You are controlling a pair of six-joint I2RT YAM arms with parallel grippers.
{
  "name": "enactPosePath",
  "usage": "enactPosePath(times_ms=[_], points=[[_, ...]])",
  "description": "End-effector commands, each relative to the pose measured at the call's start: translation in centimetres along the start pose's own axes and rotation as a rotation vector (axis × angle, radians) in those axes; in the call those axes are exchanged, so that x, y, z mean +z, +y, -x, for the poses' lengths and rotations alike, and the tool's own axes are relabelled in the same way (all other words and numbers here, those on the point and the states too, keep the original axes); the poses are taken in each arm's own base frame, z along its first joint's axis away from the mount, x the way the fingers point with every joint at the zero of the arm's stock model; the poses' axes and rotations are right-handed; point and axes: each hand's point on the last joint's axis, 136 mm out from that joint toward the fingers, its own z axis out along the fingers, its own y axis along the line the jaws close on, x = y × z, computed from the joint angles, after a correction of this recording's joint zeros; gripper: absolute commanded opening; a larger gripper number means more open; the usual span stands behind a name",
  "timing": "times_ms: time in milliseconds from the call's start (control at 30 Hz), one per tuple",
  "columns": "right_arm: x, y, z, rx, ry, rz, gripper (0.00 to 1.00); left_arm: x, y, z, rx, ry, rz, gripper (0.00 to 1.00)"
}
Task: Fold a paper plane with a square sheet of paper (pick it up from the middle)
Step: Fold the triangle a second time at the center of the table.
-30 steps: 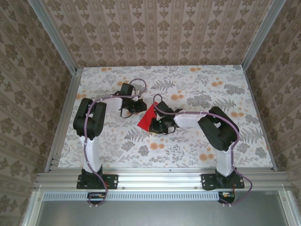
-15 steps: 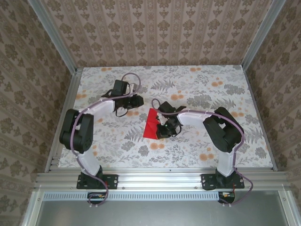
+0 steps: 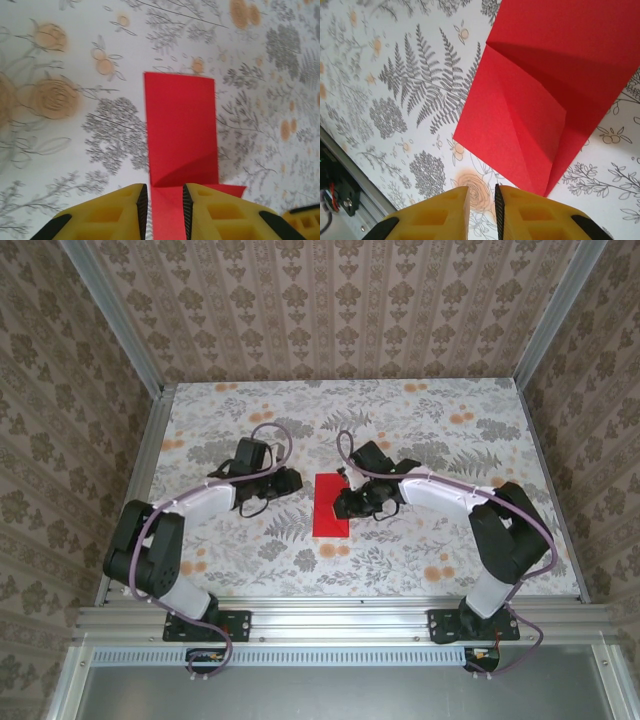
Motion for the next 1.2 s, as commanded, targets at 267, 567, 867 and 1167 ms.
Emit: enactPosePath(times_ms=[267,567,867,1167], points=[[2.7,-0.2,1.7,0.187,-0.042,0.047,0.14,3.8,-3.4,-4.8,0.005,0.153,-0.098,0.12],[3.5,-2.6,1.2,0.232,-0.02,-0.078,0.12,5.7,-2.6,-5.5,0.005,0.209,-0.06,0.09],[4.2,-5.2,0.6,0.287,0.01,-0.209,0.12,6.6,-1.9,-5.6,0.017,0.227,-0.03,0.09],[4.4,-5.6,0.5,0.3,0.035,-0.24,0.12,7.1,-1.1,-6.1,0.017,0.241,-0.007,0.09]])
